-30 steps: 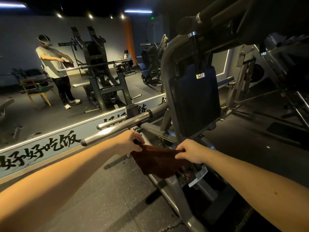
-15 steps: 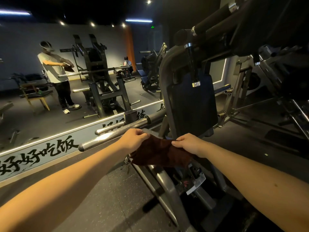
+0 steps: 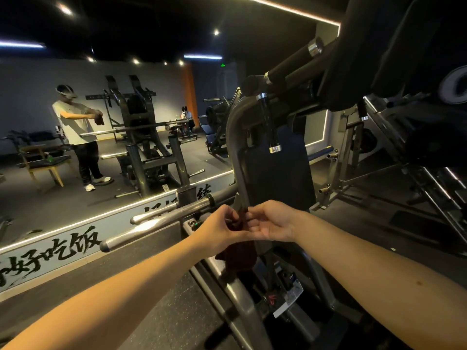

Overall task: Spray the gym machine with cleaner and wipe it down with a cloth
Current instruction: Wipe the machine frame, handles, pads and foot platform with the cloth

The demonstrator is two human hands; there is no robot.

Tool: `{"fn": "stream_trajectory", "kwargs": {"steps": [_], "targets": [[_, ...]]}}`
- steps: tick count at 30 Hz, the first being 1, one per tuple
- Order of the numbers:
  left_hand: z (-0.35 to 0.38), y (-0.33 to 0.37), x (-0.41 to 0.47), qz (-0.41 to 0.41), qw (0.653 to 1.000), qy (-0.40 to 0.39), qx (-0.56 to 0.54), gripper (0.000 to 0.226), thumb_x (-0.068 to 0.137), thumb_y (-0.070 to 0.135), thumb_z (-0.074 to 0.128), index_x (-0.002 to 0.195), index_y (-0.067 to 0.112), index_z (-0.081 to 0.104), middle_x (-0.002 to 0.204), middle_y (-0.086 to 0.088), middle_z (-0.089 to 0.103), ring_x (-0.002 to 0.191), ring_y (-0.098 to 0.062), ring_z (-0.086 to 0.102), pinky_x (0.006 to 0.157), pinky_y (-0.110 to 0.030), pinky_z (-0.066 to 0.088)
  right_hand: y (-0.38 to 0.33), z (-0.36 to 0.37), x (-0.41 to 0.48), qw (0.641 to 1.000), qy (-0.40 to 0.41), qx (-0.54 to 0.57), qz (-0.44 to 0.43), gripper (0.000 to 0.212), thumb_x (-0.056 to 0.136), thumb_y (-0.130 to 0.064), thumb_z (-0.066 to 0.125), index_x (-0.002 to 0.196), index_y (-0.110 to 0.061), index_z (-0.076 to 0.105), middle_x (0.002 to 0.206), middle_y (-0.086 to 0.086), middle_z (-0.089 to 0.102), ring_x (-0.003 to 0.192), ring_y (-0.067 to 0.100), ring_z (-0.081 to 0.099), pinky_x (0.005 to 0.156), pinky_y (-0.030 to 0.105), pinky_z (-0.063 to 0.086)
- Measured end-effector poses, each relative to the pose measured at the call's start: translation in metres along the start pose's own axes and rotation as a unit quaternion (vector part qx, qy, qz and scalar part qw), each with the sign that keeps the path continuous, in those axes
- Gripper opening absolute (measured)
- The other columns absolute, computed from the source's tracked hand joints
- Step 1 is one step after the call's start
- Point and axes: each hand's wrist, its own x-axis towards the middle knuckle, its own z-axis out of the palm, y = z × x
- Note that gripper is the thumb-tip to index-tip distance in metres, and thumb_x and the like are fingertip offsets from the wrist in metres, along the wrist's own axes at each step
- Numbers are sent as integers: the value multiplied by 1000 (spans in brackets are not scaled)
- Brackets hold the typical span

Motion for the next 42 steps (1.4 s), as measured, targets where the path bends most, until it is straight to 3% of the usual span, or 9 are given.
{"fn": "stream_trajectory", "kwargs": {"steps": [4, 9, 14, 20, 24, 28, 32, 36, 42], "targets": [[5, 6, 16, 27, 997, 70, -4, 18, 85, 19, 77, 94, 19, 62, 85, 2, 70, 80, -18, 68, 79, -44, 60, -3, -15, -7, 998, 15, -51, -33, 51, 94, 18, 31, 136, 4, 57, 125, 31, 67, 117, 43, 67, 102, 52, 56], [5, 27, 33, 25, 994, 72, -74, 16, 93, 3, 65, 92, 16, 55, 69, 2, 55, 59, -9, 50, 57, -25, 42, -3, -42, -5, 942, 187, -261, -98, 30, 93, 2, 56, 117, -13, 68, 118, 14, 71, 108, 24, 71, 97, 45, 59], [0, 39, 58, 32, 994, 46, -96, 15, 93, 5, 66, 93, 16, 55, 69, 3, 58, 66, -12, 54, 64, -28, 43, -6, -63, -14, 976, 48, -196, -80, 30, 100, -14, 61, 129, -10, 67, 130, 11, 70, 127, 26, 64, 114, 47, 40], [-14, 66, 82, 56, 996, 58, -37, 12, 98, 14, 67, 103, 16, 57, 84, 0, 76, 74, -12, 71, 69, -31, 56, -37, -60, -22, 977, 94, -118, -150, 31, 104, -19, 58, 133, -8, 62, 124, 17, 73, 118, 32, 69, 109, 53, 49], [-29, 99, 106, 82, 993, 79, -22, 16, 98, 20, 69, 110, 18, 60, 103, -6, 76, 93, -23, 75, 83, -49, 63, -77, -55, -21, 942, 198, -138, -234, 25, 99, -10, 63, 124, -16, 65, 116, 16, 74, 105, 30, 74, 100, 50, 56], [-50, 134, 133, 99, 992, 40, -70, 35, 98, 20, 69, 130, 16, 55, 120, -5, 69, 99, -21, 74, 83, -45, 64, -122, -41, -35, 911, 255, -113, -305, 21, 99, -1, 61, 112, -16, 70, 108, 12, 77, 103, 29, 74, 97, 47, 58], [-79, 158, 161, 180, 964, 194, 4, 36, 96, 28, 70, 128, 20, 57, 108, 9, 66, 100, -11, 66, 93, -36, 56, -166, -15, -37, 858, 314, -65, -401, 21, 98, -6, 64, 113, -20, 69, 113, 9, 75, 106, 27, 73, 99, 47, 58], [-111, 174, 192, 279, 912, 298, 35, 44, 95, 33, 69, 134, 21, 53, 129, 5, 50, 120, -11, 45, 104, -28, 37, -191, 20, -21, 817, 346, 4, -461, 37, 97, -26, 58, 132, -14, 63, 131, 27, 63, 121, 44, 63, 110, 56, 47], [-141, 172, 243, 380, 899, 208, 62, 36, 103, 41, 57, 133, 22, 63, 130, 3, 57, 128, -17, 39, 108, -33, 32, -211, 60, 24, 754, 446, -222, -428, 22, 110, -20, 44, 122, -27, 62, 119, 1, 64, 112, 17, 61, 107, 43, 48]]}}
